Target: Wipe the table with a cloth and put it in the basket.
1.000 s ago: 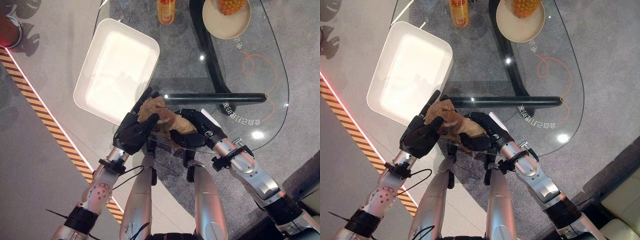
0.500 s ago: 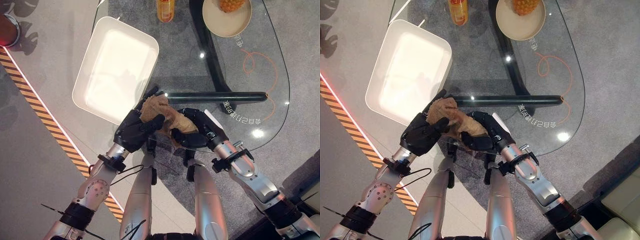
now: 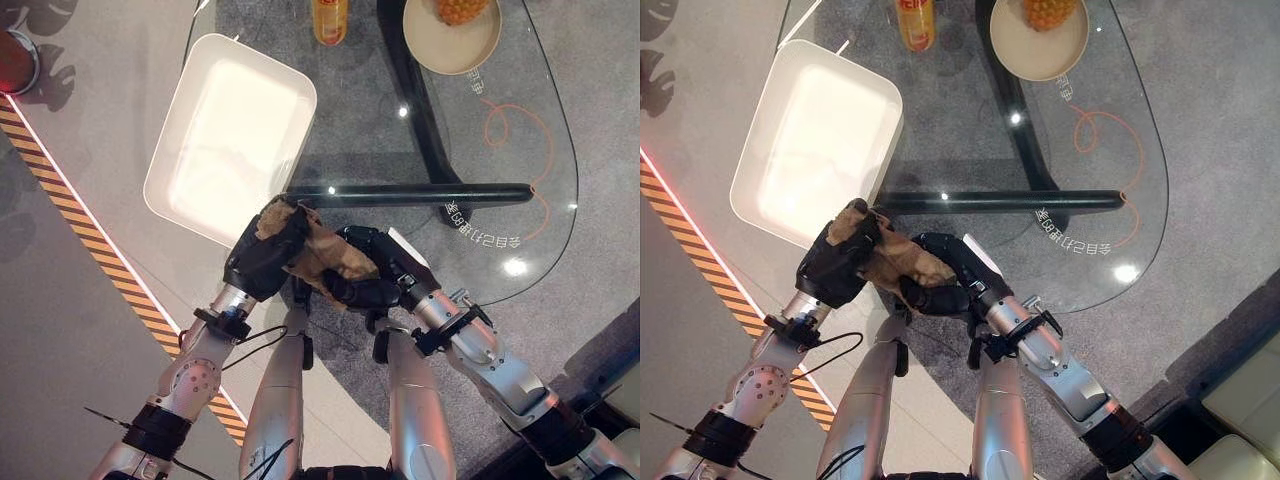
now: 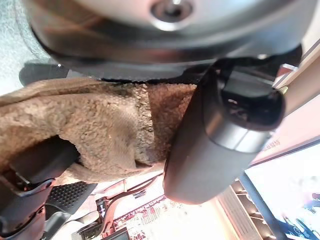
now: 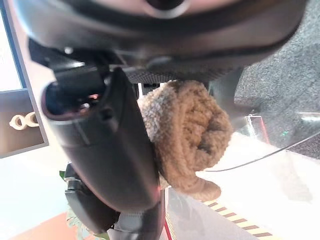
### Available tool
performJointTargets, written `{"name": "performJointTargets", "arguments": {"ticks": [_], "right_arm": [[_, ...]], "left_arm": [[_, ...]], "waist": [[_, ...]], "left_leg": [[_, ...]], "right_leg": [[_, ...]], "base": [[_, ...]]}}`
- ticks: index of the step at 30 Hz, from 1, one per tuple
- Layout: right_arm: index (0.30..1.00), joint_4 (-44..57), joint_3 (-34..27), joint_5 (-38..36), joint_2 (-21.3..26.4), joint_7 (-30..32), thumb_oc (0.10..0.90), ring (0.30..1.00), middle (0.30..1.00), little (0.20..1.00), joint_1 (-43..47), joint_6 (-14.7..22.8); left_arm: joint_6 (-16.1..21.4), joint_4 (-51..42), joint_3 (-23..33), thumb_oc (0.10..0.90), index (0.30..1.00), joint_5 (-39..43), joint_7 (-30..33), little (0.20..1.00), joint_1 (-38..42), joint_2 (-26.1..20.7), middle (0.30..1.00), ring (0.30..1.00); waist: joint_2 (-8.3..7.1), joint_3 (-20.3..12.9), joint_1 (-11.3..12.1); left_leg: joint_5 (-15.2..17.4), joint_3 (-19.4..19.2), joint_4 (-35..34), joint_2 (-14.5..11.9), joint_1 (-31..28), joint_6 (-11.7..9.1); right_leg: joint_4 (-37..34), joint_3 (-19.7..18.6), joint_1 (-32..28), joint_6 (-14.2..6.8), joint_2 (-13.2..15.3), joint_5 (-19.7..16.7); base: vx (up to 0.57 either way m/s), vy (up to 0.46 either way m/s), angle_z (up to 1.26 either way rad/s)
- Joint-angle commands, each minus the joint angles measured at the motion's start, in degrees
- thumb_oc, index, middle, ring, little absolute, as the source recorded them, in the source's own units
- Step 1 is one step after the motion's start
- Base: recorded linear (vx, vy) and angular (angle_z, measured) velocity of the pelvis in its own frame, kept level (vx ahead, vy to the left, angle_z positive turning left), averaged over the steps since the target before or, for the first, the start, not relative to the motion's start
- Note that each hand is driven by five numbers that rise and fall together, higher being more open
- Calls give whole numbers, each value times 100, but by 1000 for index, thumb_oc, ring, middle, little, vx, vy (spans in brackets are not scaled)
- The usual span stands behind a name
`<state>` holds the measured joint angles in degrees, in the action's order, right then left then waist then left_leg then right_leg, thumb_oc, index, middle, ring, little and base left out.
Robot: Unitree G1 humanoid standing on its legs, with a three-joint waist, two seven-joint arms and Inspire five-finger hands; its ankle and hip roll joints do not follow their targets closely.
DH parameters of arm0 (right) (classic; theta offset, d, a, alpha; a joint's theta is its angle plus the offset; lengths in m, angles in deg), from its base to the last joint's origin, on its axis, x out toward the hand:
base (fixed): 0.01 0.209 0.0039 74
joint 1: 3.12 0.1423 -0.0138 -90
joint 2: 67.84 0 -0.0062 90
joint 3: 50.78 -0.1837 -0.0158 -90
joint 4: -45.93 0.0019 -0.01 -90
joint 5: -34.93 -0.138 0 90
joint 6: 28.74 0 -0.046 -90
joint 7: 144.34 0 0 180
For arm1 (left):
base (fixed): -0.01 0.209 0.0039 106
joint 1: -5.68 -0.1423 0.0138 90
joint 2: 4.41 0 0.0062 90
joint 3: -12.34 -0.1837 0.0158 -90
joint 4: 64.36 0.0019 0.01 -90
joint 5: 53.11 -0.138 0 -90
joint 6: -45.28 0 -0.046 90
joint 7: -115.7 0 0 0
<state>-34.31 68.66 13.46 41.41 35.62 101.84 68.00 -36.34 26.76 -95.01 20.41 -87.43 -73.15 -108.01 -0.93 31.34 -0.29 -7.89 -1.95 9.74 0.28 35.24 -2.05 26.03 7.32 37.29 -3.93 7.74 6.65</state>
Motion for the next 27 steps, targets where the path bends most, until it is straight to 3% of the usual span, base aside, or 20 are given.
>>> {"name": "performJointTargets", "arguments": {"ticks": [1, 7, 8, 9, 22, 27], "right_arm": [[300, 867, -377, -246, -211, 201, 100, 300, 300, 200, 452, 706], [300, 849, -423, -317, -191, 379, 100, 300, 300, 200, 449, 705], [467, 839, -438, -301, -200, 472, 295, 467, 467, 395, 445, 697], [900, 833, -458, -274, -211, 557, 800, 900, 900, 900, 431, 685], [900, 767, -974, -70, -251, 1249, 800, 900, 900, 900, 60, 867], [900, 753, -1273, -84, -217, 1372, 800, 900, 900, 900, -133, 907]], "left_arm": [[2, -1021, -433, 100, 300, 61, -602, 200, -172, 273, 300, 300], [-8, -1036, -405, 100, 300, 28, -536, 200, -192, 267, 300, 300], [-1, -1023, -402, 100, 300, 30, -540, 200, -194, 281, 300, 300], [7, -1016, -396, 100, 300, 21, -538, 200, -199, 292, 300, 300], [193, -1020, -177, 100, 300, -109, -542, 200, -381, 349, 300, 300], [540, -955, 22, 100, 300, -201, -498, 200, -458, 302, 300, 300]], "waist": [[-19, -155, -30], [-36, -155, -26], [-37, -155, -29], [-35, -155, -32], [-50, -155, -80], [-59, -155, -113]], "left_leg": [[959, -576, 856, 295, 3, 210], [973, -584, 878, 285, 8, 206], [976, -586, 883, 284, 10, 205], [976, -589, 881, 282, 10, 206], [994, -655, 819, 245, -69, 209], [1006, -685, 827, 221, -71, 214]], "right_leg": [[-921, 177, -114, -72, -419, -786], [-911, 193, -119, -70, -411, -777], [-904, 193, -113, -69, -411, -776], [-902, 190, -107, -68, -412, -776], [-930, 159, -149, -91, -439, -776], [-910, 131, -136, -93, -455, -768]], "base": [[0, 0, 0], [0, 0, 0], [0, 0, 0], [0, 0, 0], [0, 0, 0], [0, 0, 0]]}}
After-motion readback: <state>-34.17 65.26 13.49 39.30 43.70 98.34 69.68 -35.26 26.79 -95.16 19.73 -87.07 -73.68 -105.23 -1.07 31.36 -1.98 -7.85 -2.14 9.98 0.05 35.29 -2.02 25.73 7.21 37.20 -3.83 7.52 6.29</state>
